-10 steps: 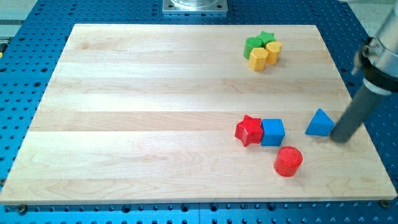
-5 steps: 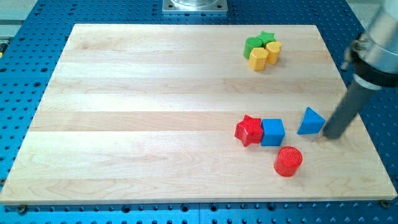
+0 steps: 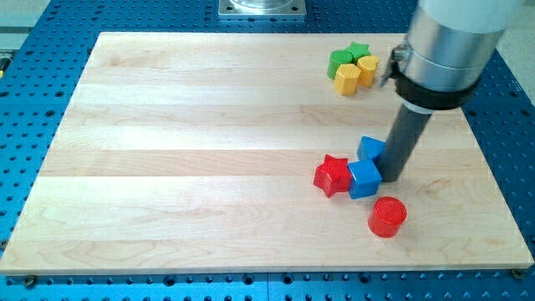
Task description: Slide the blue triangle to the left side of the green circle
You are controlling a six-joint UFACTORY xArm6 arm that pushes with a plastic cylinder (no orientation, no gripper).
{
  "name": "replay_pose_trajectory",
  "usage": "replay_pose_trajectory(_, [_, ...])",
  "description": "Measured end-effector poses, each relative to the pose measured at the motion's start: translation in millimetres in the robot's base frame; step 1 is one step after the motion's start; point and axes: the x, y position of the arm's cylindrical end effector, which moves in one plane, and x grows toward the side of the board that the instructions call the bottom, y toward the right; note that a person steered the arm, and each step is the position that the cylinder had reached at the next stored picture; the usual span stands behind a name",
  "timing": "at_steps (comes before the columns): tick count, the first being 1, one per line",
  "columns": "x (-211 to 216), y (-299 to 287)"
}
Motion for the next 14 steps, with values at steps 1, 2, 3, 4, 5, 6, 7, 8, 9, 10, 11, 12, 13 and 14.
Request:
replay_pose_trajectory(1, [-34,-20])
replay_pose_trajectory(2, [-64,-45])
replay_pose_trajectory(3, [-77,-76])
replay_pose_trajectory(4, [-114,-97])
replay_pose_trajectory(5, [-124,-130])
replay_pose_trajectory(6, [-141,-158])
replay_pose_trajectory(7, [-145,-127])
replay_pose_trajectory(8, [-145,-118])
replay_pose_trajectory(9, [-143,-118])
replay_pose_trajectory(10, [-128,-118])
replay_pose_trajectory(11, [-119,-115])
replay_pose_trajectory(12, [-136,-101])
replay_pose_trajectory(13, [-165,-96])
replay_pose_trajectory(14, [-169,-95])
